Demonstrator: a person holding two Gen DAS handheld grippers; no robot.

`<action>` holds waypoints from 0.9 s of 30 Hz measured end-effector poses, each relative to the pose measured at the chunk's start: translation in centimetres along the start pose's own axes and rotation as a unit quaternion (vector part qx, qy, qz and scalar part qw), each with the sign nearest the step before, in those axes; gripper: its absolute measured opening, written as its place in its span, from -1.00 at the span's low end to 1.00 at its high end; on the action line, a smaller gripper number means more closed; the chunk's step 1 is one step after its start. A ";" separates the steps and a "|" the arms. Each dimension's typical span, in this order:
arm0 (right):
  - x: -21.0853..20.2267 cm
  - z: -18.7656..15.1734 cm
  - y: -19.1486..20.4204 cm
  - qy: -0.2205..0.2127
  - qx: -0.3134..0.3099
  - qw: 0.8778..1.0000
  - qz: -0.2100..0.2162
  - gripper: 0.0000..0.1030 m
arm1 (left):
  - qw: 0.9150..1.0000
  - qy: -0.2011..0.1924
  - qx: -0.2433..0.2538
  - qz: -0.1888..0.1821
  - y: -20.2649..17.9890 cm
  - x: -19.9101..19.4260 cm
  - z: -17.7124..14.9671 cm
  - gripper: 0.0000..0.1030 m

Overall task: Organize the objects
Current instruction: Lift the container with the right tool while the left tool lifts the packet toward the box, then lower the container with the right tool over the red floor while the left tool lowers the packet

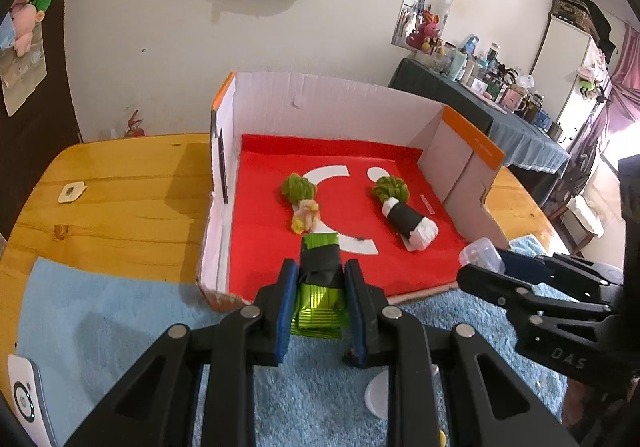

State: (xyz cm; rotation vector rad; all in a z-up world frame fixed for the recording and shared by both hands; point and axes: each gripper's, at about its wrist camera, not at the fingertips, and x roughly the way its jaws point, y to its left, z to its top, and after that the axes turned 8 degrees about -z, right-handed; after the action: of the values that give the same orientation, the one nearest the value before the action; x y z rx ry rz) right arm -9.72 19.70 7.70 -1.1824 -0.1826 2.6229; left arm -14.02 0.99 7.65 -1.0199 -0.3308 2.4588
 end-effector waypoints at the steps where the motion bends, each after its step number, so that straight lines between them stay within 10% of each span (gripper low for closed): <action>1: 0.3 0.2 0.0 0.004 0.000 1.000 0.001 -0.26 | 1.000 0.000 0.001 0.000 0.0 0.2 0.2 -0.52; 27: 6.6 2.9 -0.7 0.074 0.005 0.997 0.017 -0.26 | 0.998 0.061 -0.002 0.000 1.5 6.6 2.0 -0.51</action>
State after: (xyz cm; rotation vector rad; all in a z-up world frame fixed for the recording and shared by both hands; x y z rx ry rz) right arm -15.96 22.21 5.04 -1.3827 -0.1206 2.5480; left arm -20.06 2.86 4.51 -1.1652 -0.2966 2.3829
